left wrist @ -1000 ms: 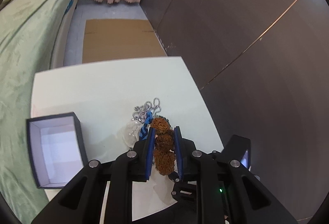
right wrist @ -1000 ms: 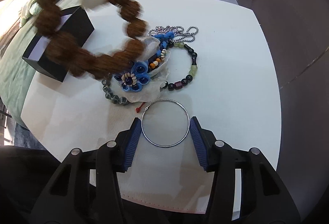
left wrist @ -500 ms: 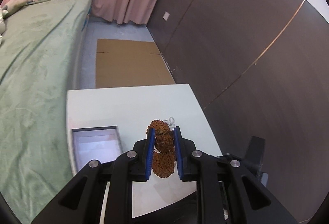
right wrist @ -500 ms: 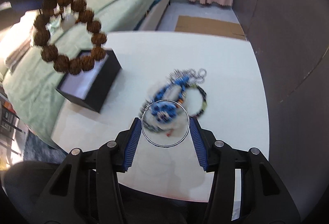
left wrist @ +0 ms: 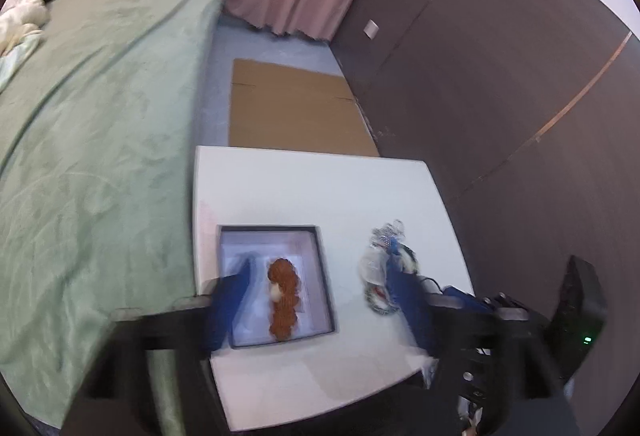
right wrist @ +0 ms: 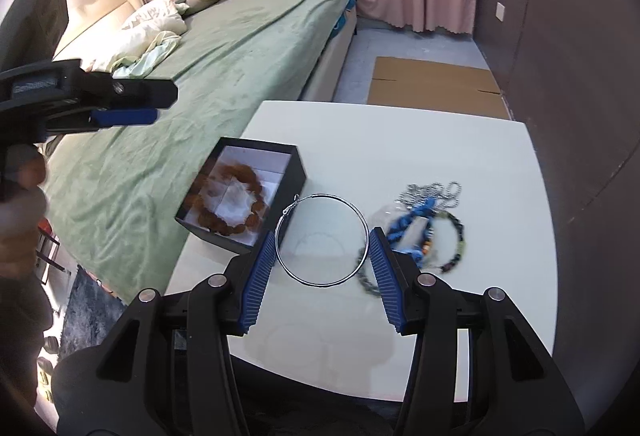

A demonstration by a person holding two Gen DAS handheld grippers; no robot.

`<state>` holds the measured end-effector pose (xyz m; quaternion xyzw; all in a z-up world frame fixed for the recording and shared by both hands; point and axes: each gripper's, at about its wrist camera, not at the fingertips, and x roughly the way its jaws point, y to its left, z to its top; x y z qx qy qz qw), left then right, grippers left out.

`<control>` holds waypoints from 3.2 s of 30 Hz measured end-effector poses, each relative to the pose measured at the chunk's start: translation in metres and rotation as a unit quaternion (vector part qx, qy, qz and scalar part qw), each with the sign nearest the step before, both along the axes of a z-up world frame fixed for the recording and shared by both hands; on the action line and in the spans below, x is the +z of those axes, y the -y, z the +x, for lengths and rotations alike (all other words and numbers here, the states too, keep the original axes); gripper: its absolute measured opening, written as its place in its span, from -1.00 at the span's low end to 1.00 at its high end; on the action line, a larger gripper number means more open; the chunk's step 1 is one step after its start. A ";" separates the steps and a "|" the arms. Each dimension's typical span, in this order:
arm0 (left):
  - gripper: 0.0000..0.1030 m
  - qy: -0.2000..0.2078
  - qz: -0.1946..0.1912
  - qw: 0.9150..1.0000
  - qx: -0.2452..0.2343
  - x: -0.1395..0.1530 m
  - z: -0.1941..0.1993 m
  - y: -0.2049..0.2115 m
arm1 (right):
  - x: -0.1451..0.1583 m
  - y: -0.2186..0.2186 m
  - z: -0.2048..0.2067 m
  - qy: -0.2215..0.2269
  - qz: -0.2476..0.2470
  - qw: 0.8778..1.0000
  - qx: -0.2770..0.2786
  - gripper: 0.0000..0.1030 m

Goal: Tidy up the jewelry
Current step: 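Carry the brown bead bracelet into the black box while the right gripper grasps the silver hoop, then release the silver hoop from the right gripper into the black box, then grasp the blue flower ornament with the left gripper and lift it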

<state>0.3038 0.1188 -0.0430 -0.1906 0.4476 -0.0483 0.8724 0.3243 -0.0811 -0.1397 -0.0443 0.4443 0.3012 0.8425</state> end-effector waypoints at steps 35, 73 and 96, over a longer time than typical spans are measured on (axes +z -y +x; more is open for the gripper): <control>0.83 0.015 0.046 0.998 0.029 0.013 -0.046 -0.018 | 0.007 0.002 0.015 -0.035 0.077 0.996 -0.028 0.73; -0.04 -0.039 0.113 0.975 -0.186 -0.096 0.049 0.199 | -0.048 0.206 0.009 -0.085 0.151 0.966 -0.191 0.73; -0.64 -0.036 0.172 0.957 -0.230 -0.128 0.061 0.220 | -0.070 0.185 0.008 -0.109 0.151 0.967 -0.172 0.58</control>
